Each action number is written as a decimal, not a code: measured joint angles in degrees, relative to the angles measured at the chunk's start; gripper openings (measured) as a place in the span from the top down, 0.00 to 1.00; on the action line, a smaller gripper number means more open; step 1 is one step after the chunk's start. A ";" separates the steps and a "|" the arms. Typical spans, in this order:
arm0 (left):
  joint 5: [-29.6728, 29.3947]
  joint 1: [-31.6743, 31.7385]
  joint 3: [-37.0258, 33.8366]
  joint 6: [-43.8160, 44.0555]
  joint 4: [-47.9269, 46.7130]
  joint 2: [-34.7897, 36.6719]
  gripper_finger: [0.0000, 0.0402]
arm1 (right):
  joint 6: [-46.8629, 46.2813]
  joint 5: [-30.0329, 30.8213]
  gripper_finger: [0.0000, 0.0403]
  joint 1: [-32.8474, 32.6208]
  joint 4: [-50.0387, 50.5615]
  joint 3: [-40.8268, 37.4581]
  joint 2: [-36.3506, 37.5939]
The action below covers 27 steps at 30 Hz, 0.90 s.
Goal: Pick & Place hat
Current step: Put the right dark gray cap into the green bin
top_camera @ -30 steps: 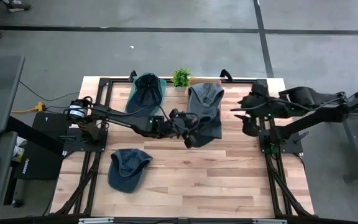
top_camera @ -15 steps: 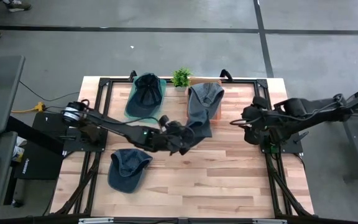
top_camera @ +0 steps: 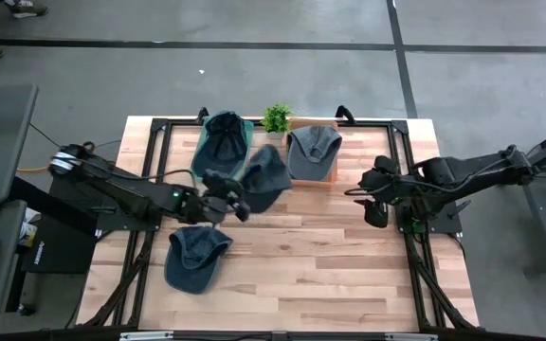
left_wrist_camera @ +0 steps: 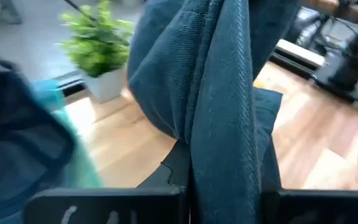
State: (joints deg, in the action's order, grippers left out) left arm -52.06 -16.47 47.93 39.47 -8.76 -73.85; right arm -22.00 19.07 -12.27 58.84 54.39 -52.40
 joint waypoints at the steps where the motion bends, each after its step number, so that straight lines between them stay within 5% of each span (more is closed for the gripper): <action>1: -1.16 0.01 -1.52 0.59 0.73 1.48 0.97 | 0.12 0.02 0.39 -0.02 -0.54 -0.04 -0.01; 10: -1.85 8.43 -9.87 2.84 2.96 12.18 0.97 | 2.09 -0.04 0.39 -0.04 -5.75 -0.04 -0.11; 27: 21.79 34.47 -12.14 -0.09 2.81 16.05 0.97 | 2.84 -0.15 0.39 -0.04 -6.41 -0.04 -0.20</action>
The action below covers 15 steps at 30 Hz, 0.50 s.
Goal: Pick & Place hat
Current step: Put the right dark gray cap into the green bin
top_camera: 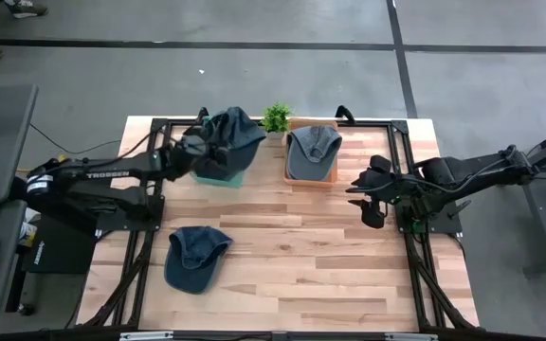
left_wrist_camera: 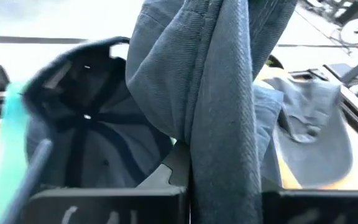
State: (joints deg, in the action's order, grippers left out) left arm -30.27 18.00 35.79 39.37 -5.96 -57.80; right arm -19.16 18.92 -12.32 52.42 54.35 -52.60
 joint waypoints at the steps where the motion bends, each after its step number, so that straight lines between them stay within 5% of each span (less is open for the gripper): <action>1: 1.00 1.61 0.00 -0.12 0.10 0.00 0.97 | 0.00 0.00 0.39 0.00 0.00 0.00 0.00; 15: 19.87 19.57 0.11 -1.62 5.84 -1.88 0.97 | 0.11 0.61 0.39 0.00 0.00 0.00 0.00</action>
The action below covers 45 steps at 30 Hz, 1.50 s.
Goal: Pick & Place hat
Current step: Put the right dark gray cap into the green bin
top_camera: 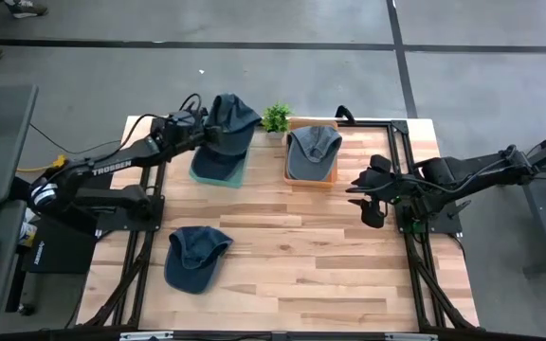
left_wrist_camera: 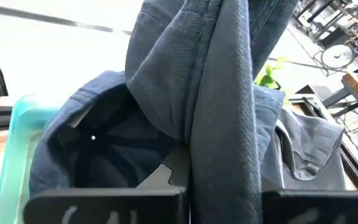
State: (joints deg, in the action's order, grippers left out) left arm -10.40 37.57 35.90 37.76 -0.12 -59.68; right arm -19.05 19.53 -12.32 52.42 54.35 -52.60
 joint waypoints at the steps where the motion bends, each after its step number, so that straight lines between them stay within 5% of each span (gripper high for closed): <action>1: 0.88 0.71 0.00 0.00 0.03 -0.44 0.97 | -0.02 0.00 0.39 0.00 0.00 0.00 0.00; 11: 5.23 2.53 0.00 3.14 -11.02 -4.00 0.97 | -0.37 -0.17 0.39 0.00 0.00 0.00 0.00; 20: -0.30 2.53 0.00 4.92 -20.63 -3.93 0.95 | -0.61 -0.27 0.39 0.00 0.00 0.00 0.00; 30: -1.99 2.45 0.00 6.41 -21.84 -4.54 0.96 | -0.55 -0.42 0.39 0.01 0.00 0.00 0.00; 45: -5.19 -1.98 0.02 9.20 -18.69 -15.14 0.95 | -0.59 -1.05 0.39 0.00 0.00 0.00 0.00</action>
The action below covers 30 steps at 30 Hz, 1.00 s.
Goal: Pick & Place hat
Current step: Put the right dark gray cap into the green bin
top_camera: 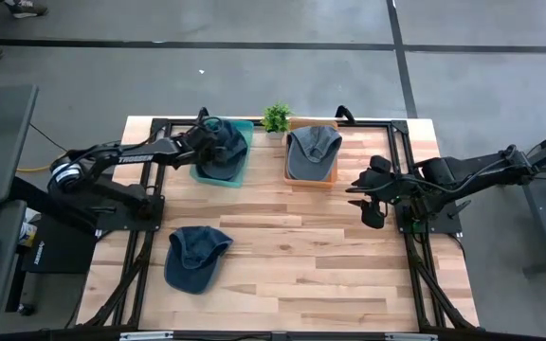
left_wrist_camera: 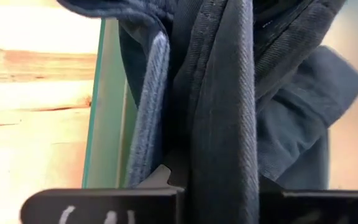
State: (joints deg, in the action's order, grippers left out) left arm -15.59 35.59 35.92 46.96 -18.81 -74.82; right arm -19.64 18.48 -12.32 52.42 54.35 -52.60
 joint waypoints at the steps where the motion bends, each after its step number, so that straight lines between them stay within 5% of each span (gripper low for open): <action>1: -0.01 0.00 0.00 0.05 -0.02 -0.31 0.95 | 0.03 0.00 0.39 0.00 0.02 0.00 0.00; 19: 0.44 -0.02 3.58 -4.82 -6.59 0.52 0.43 | 0.04 -0.86 0.39 0.00 0.05 0.00 0.00; 30: -1.60 -0.02 10.01 -6.58 -16.46 1.65 0.38 | -0.02 -0.87 0.39 0.00 0.09 0.00 0.00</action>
State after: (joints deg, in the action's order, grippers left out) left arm -17.19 35.57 45.93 40.38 -35.27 -73.17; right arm -19.66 17.61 -12.32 52.51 54.35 -52.60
